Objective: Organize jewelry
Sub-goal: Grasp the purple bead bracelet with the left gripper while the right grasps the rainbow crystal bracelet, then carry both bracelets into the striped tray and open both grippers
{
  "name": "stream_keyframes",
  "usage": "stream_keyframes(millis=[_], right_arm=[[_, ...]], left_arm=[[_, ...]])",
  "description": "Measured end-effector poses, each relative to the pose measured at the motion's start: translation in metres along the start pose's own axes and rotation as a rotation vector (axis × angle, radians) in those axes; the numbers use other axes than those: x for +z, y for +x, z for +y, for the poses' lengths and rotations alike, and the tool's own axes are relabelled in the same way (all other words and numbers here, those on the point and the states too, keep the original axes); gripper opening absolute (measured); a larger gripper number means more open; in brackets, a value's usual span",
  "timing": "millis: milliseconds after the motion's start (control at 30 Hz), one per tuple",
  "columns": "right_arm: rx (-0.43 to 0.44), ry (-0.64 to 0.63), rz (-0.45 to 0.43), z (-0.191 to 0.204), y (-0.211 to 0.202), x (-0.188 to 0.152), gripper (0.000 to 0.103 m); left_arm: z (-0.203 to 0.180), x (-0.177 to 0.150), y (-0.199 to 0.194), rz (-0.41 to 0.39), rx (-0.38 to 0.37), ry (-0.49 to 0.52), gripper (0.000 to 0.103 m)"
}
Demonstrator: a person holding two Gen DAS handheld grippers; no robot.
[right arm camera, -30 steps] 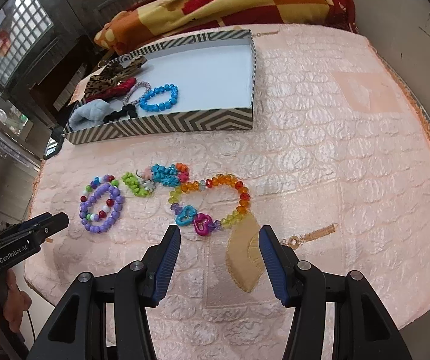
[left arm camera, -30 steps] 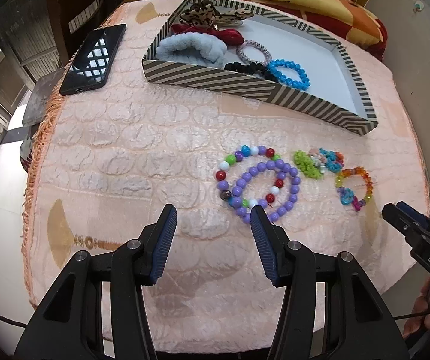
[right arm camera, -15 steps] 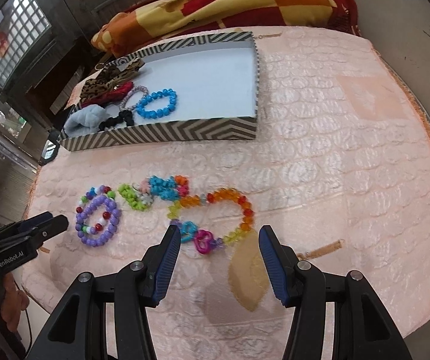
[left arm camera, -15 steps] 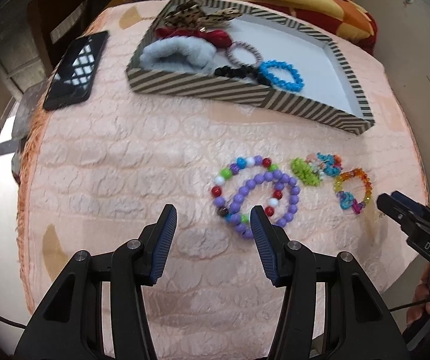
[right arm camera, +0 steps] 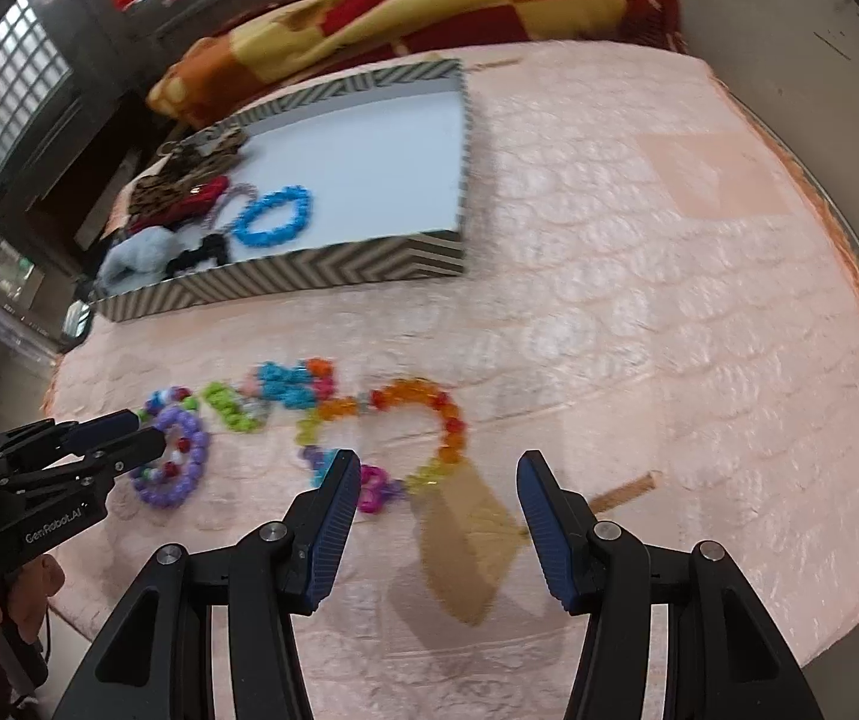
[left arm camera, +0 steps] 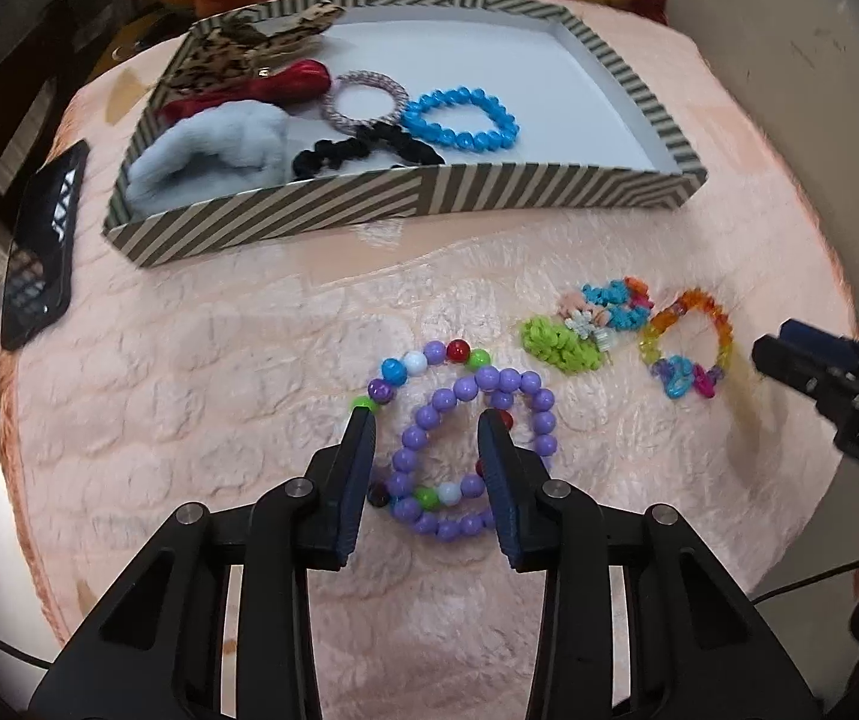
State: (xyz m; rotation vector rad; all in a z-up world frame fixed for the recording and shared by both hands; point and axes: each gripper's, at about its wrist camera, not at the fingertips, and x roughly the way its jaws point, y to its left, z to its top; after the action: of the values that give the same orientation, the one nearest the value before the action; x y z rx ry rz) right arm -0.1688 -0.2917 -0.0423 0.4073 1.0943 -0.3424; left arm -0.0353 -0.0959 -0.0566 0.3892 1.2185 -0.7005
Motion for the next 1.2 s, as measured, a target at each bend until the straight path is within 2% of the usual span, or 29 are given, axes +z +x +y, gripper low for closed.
stream_keyframes(millis=[167,333,433,467,500,533,567,633,800,933,1100,1200], right_arm=[[-0.049,-0.015,-0.002,-0.001,0.014,0.005,0.052],[-0.103,-0.039,0.016,0.001,0.037,0.01,0.052],[-0.138,-0.066,-0.019,0.004,0.041,0.012,0.051],[-0.137,-0.063,-0.03,0.005,0.04,0.013,0.048],[-0.129,-0.057,-0.041,0.005,0.039,0.014,0.039],[-0.125,-0.056,-0.044,0.006,0.039,0.014,0.03],[-0.121,-0.059,-0.043,0.007,0.039,0.015,0.024],[-0.118,-0.066,-0.04,0.011,0.036,0.015,0.009],[-0.032,-0.036,-0.082,0.012,0.008,0.017,0.009],[0.009,-0.051,-0.142,0.018,-0.022,0.021,0.009],[0.051,-0.072,-0.196,0.026,-0.053,0.03,0.009],[0.056,-0.092,-0.223,0.033,-0.064,0.035,0.009]], left_arm=[[-0.004,0.007,0.011,0.018,0.009,0.033,0.034],[-0.001,0.011,0.019,0.031,-0.016,0.042,0.034],[-0.007,0.012,0.02,0.029,-0.009,0.088,0.034],[-0.008,0.013,0.02,0.029,-0.015,0.092,0.032],[-0.006,0.015,0.021,0.029,-0.025,0.09,0.028],[-0.004,0.016,0.023,0.032,-0.03,0.089,0.015],[-0.003,0.017,0.023,0.036,-0.036,0.087,0.009],[0.001,0.016,0.022,0.044,-0.068,0.073,0.008],[0.004,0.009,0.002,0.028,-0.112,0.06,0.008],[0.003,0.009,-0.028,-0.025,-0.136,0.062,0.008],[0.001,0.006,-0.06,-0.08,-0.13,0.048,0.008],[-0.001,0.008,-0.074,-0.106,-0.1,0.044,0.008]])
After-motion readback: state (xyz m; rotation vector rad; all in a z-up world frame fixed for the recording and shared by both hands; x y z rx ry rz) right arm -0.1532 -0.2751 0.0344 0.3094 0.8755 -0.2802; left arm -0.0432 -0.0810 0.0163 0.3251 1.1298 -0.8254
